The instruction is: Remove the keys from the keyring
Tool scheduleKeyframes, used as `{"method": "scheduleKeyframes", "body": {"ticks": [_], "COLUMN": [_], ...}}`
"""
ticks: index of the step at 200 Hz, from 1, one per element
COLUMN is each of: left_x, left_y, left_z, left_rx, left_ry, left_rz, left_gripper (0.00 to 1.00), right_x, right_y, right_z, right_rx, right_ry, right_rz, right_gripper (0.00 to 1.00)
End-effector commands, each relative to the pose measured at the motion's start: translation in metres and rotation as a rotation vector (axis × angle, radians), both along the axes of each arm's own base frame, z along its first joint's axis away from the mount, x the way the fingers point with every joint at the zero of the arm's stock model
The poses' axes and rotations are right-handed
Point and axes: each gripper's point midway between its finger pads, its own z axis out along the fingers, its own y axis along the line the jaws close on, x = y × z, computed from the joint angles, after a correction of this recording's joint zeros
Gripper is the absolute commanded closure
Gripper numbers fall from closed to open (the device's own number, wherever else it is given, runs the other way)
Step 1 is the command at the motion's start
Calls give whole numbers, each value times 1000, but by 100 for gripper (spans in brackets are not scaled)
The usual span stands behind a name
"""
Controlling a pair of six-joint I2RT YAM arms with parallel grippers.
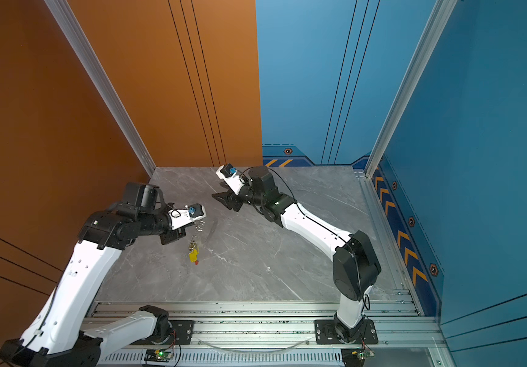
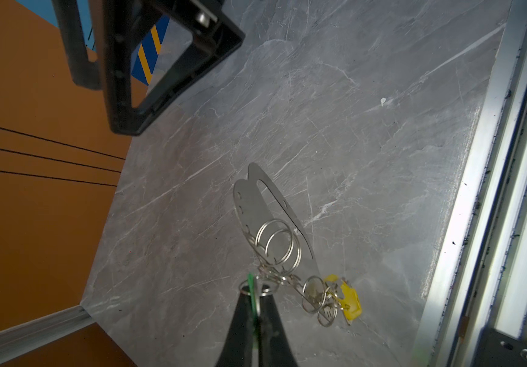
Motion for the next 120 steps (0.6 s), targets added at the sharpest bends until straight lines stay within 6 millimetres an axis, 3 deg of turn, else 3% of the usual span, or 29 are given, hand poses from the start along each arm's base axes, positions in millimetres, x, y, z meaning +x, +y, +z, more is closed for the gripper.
{"method": "scheduleKeyframes", "body": {"ticks": [1, 55, 86, 120], "left_x": [9, 32, 45, 46], "left_y": [-1, 7, 8, 7], "left_z": [3, 4, 14, 17], "left_rx": [67, 166, 195, 203], "left_ry": [-92, -230, -321, -355], "left_rz": [-66, -64, -64, -73], "left_gripper": [100, 100, 100, 100], "right_x": [-17, -45, -61, -69], "right_y": [14, 28, 25, 22], "right_z": [-15, -32, -37, -33], "right_rx": [-34, -100, -126, -120], "right_ry": [72, 158, 168, 153], "right_rz": [126, 295, 330, 329], "right_gripper": [46, 48, 48, 48]}}
